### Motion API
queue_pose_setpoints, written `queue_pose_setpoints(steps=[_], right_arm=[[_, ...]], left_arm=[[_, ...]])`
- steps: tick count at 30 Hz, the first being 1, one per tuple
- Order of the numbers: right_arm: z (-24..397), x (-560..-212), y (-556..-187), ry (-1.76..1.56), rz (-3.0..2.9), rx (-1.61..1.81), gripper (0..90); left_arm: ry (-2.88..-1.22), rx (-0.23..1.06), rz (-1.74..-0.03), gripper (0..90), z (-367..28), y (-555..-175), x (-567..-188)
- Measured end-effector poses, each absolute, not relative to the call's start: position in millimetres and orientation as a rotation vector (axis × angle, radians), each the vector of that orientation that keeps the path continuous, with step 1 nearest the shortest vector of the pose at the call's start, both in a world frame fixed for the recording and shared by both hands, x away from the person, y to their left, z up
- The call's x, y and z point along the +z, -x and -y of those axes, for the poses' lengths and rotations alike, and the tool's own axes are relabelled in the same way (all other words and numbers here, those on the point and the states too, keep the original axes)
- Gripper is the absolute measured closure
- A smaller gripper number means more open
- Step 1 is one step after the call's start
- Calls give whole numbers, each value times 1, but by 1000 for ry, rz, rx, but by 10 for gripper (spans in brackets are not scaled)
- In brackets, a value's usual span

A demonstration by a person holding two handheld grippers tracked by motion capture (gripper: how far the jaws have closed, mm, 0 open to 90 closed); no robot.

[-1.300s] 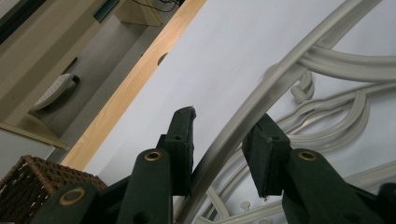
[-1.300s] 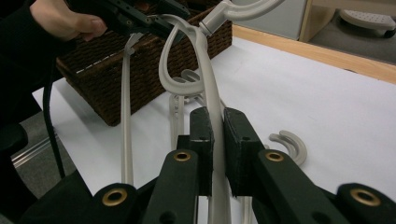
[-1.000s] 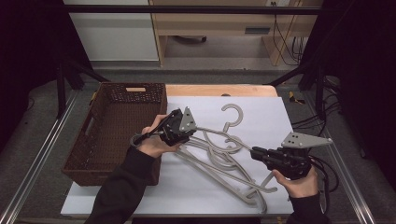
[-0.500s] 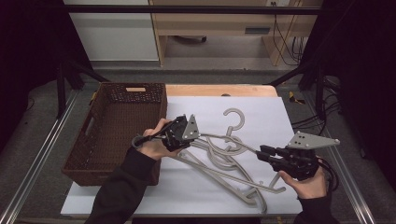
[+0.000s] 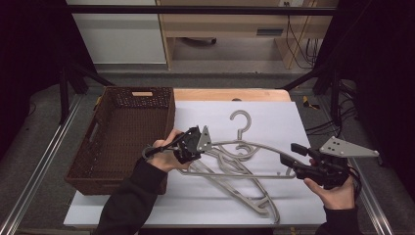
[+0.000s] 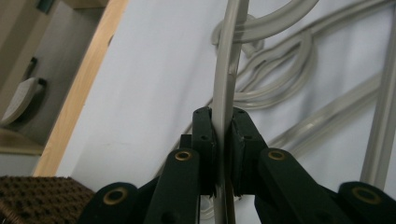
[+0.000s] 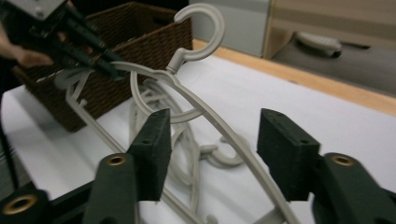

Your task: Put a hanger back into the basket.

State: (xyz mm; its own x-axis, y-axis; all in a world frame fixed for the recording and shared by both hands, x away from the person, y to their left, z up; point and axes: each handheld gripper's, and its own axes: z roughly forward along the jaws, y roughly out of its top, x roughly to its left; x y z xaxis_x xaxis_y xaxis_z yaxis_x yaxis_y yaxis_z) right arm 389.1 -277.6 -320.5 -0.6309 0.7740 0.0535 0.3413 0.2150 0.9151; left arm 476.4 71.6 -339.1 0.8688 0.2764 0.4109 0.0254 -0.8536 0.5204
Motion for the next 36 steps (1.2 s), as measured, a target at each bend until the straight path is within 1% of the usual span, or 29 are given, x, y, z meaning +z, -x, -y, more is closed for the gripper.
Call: queue_pose_setpoints(steps=[4,8,15,24,36], right_arm=[[281,-318,-386,-1057,-1977,1385,322],[286,-317,-384,-1099,-1907,1359,266],[292,-321,-383,-1153,-1853,1313,186],[290,-330,-387,-1193,-1861,1282,136],[272,-347,-400,-1204,-1914,1245,129]], left_arm=[[-2483,656,-303,821,-71,-476,-335],[-2438,695,-390,821,-70,-477,-330],[-2306,745,-555,821,-77,-477,-316],[-2198,787,-694,821,-102,-473,-298],[-2084,909,-840,821,-155,-462,-271]])
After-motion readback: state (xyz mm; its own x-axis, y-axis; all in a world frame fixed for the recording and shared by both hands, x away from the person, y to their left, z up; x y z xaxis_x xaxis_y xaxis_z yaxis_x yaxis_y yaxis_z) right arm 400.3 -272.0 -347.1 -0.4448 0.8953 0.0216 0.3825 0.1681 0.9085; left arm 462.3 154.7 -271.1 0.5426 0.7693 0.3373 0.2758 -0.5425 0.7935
